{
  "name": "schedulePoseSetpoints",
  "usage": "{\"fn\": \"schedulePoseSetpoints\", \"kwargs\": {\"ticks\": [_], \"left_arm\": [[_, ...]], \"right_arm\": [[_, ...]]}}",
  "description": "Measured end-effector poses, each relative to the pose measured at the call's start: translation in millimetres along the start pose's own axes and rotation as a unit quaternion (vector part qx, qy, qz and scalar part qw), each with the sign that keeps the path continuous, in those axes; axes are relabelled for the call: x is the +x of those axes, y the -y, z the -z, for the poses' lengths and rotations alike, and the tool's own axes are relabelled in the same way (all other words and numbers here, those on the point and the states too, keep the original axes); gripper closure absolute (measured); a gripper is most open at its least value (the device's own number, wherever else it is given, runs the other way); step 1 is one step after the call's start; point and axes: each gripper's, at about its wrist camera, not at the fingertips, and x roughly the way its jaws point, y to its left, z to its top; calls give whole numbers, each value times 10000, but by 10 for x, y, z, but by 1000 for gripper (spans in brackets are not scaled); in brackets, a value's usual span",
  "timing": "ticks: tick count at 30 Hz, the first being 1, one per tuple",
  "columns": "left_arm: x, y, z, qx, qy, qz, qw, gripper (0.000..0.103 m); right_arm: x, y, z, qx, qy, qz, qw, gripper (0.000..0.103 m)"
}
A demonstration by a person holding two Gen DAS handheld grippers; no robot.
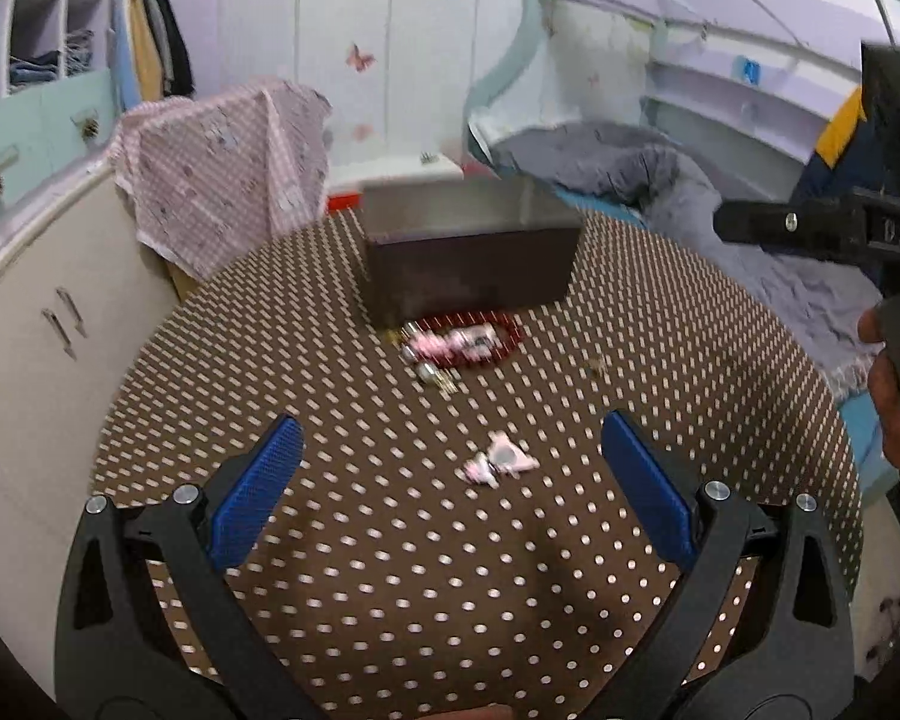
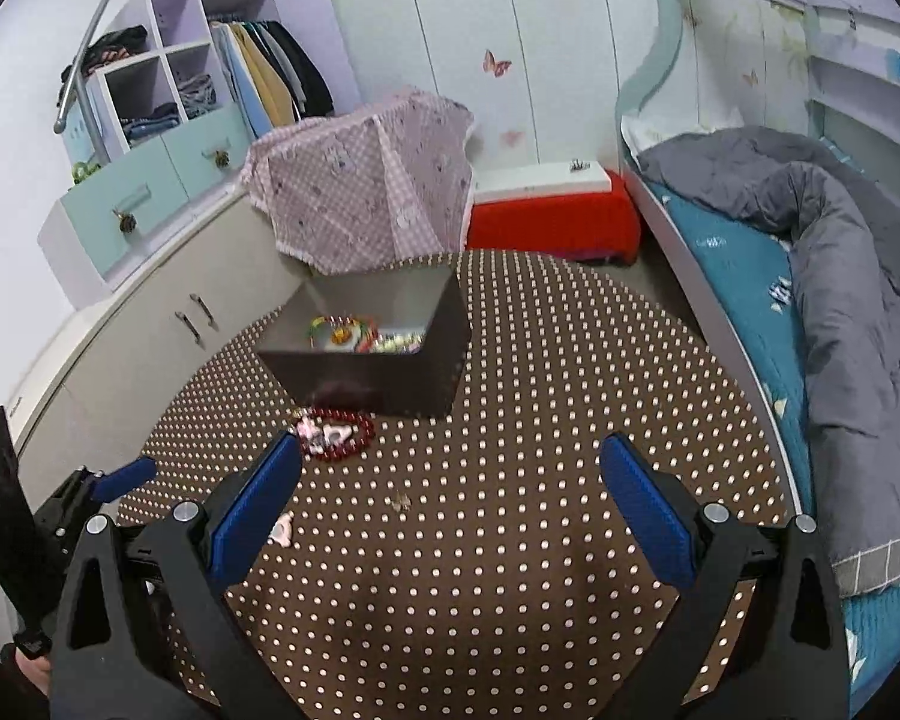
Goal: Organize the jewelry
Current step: 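Withdraw both open tools from the box toward the jewelry pile, then grasp a white-pink charm with the left tool while the right grasps a gold charm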
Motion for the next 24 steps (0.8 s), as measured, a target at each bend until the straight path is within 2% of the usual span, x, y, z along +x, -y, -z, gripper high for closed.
{"fn": "schedulePoseSetpoints", "kwargs": {"ticks": [2, 4, 5, 8, 10, 11, 16, 18, 22, 24], "left_arm": [[126, 27, 35, 21, -220, 61, 9997, 6], [221, 51, 67, 52, -372, 134, 9992, 13], [291, 53, 76, 38, -511, 191, 9985, 19], [437, 32, 81, -105, -853, 400, 9955, 48], [437, 31, 69, -86, -831, 469, 9954, 58], [447, 34, 56, -48, -844, 552, 9949, 70], [437, 7, 60, -98, -800, 787, 9936, 73], [395, -21, 61, -108, -726, 857, 9936, 79], [368, -74, 67, -100, -688, 796, 9944, 79], [380, -87, 59, -104, -684, 771, 9946, 79]], "right_arm": [[44, 9, 29, 2, -80, 11, 10000, 7], [105, 14, 62, -19, -198, 31, 9998, 7], [150, 17, 85, -35, -287, 36, 9996, 7], [255, 35, 142, -44, -455, 46, 9989, 7], [317, 37, 188, -64, -558, 46, 9984, 7], [344, 31, 199, -92, -595, 59, 9982, 7], [486, -4, 283, -260, -775, 80, 9966, 9], [550, -40, 308, -362, -854, 88, 9957, 13], [683, -139, 347, -545, -1005, 12, 9934, 25], [734, -212, 359, -665, -999, 32, 9928, 27]]}}
